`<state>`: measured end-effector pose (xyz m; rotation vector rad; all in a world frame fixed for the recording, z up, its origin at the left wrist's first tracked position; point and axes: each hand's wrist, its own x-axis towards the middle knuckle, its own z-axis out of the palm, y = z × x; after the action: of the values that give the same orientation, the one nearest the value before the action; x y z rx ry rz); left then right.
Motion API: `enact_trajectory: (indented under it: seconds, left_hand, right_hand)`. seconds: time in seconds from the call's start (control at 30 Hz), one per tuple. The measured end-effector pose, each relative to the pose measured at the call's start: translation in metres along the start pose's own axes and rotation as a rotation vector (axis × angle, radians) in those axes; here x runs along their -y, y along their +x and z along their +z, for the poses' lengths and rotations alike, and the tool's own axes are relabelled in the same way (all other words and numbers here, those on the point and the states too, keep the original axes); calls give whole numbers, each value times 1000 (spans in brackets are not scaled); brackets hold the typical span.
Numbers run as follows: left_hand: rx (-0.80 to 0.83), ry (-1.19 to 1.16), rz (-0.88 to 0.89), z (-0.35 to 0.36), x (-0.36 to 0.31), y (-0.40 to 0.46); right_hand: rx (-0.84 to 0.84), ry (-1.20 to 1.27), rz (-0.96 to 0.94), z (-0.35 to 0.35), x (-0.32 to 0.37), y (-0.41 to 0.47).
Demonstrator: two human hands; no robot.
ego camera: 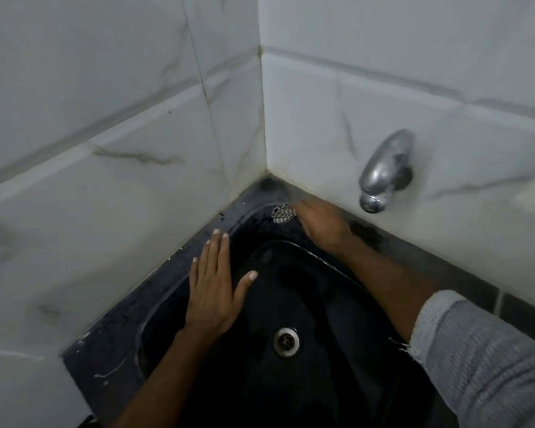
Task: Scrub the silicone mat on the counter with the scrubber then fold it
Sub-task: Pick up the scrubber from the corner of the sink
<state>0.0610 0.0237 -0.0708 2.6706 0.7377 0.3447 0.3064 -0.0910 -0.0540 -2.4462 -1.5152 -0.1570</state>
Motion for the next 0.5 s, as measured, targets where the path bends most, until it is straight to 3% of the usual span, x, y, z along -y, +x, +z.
enact_trajectory:
  seconds: [0.23,0.5]
  left_hand:
    - [89,-70,67,-9,-62,-69]
    - [132,-105,303,4,-174,-125]
  right_hand:
    - [44,-39,143,-55,16,-134]
    - [29,-43,277,-114,5,-298]
